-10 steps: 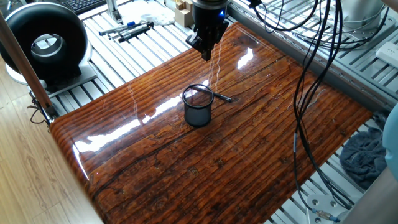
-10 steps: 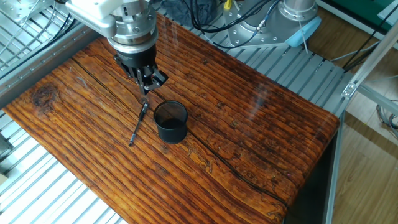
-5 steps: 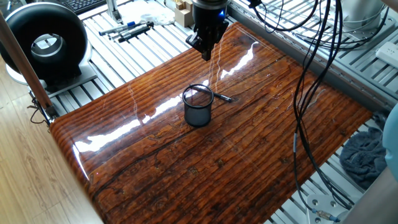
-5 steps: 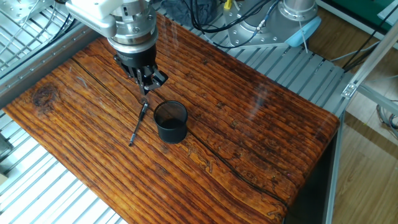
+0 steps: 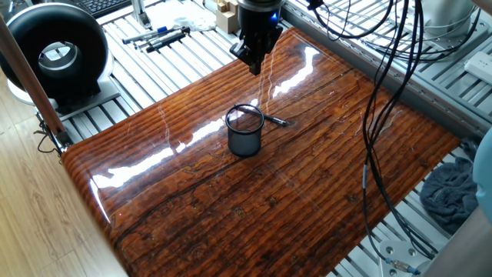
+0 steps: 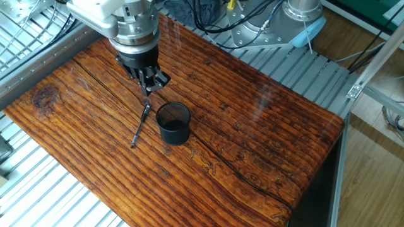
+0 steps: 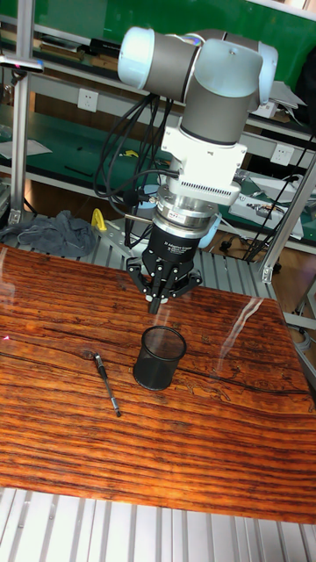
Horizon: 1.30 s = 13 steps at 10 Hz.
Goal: Put the pen into the pen holder
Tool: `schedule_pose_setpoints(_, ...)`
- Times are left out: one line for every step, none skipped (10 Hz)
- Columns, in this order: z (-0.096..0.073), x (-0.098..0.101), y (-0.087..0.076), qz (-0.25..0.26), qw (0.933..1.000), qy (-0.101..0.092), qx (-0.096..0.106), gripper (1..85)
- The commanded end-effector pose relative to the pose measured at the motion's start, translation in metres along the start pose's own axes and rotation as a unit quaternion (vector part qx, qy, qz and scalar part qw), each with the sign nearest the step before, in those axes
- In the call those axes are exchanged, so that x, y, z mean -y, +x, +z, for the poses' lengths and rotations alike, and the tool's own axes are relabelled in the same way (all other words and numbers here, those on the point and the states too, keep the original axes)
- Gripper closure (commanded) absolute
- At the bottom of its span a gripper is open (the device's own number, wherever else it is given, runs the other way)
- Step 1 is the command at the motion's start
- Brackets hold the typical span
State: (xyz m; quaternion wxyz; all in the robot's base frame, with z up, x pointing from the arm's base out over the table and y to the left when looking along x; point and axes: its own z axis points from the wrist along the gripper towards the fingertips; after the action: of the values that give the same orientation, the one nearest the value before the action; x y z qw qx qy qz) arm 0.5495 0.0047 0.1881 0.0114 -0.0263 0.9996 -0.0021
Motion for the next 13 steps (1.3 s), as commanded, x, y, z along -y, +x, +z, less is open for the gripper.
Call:
schedule_pose_setpoints(-0.001, -0.003, -0.001, 0.003, 1.0000, -0.006, 0.002, 84.3)
schedule_pose_setpoints(-0.001, -0.003, -0.001, 0.003, 1.0000, -0.006, 0.002, 84.3)
schedule_pose_setpoints(-0.001, 0.000, -0.003, 0.000, 1.0000, -0.001, 0.005, 84.3)
schedule_pose_setpoints(-0.001, 0.009, -0.004, -0.019, 0.9997, 0.017, 0.007, 84.3)
schedule_pose_setpoints(-0.002, 0.021, -0.005, -0.054, 0.9977, 0.040, 0.007, 84.3)
schedule_pose_setpoints(-0.005, 0.035, -0.006, -0.104, 0.9922, 0.069, 0.004, 84.3)
schedule_pose_setpoints(-0.006, 0.035, -0.005, -0.110, 0.9917, 0.067, 0.003, 84.3)
schedule_pose_setpoints(-0.007, 0.029, 0.008, -0.108, 0.9926, 0.052, -0.019, 84.3)
schedule_pose_setpoints(-0.005, 0.027, -0.001, -0.160, 0.9861, 0.047, -0.003, 84.3)
schedule_pose_setpoints(0.003, 0.012, -0.011, -0.181, 0.9831, 0.018, 0.021, 84.3)
schedule_pose_setpoints(0.006, 0.016, -0.009, -0.212, 0.9769, 0.022, 0.013, 84.3)
schedule_pose_setpoints(0.008, 0.019, -0.016, -0.263, 0.9642, 0.029, 0.021, 84.3)
schedule_pose_setpoints(0.017, 0.021, -0.017, -0.284, 0.9583, 0.026, 0.017, 84.3)
